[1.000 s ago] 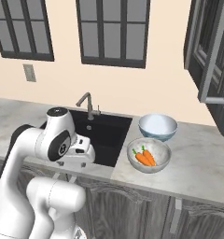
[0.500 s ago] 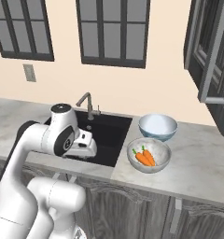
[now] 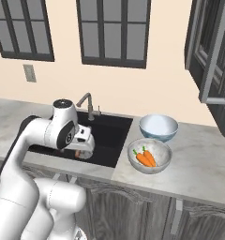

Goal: Pick the carrots from the cabinet and place them in one bowl. Pick the potato from the sink and place it in the other bowl.

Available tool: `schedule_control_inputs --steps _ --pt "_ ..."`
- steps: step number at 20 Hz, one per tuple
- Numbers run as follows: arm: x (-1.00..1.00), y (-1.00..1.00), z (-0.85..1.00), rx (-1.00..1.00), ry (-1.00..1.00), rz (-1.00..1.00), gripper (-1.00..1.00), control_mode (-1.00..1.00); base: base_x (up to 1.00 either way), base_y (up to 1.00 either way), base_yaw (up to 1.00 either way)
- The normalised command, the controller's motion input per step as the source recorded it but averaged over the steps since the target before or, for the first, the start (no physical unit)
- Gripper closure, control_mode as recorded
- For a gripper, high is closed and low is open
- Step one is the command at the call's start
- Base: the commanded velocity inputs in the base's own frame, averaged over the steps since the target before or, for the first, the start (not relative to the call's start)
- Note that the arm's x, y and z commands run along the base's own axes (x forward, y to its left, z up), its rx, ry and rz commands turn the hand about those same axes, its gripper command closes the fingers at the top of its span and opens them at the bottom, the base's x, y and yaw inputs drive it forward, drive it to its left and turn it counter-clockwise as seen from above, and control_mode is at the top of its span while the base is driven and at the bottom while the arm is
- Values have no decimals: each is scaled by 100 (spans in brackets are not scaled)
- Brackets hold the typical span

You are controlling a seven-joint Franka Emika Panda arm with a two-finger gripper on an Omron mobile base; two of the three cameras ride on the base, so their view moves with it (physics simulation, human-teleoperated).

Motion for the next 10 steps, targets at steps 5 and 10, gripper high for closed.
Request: schedule_control_inputs --steps 5,10 --pt "20 12 -9 0 -2 0 -100 -100 0 0 0" --pt "12 12 -21 0 -6 0 -100 -100 0 0 0"
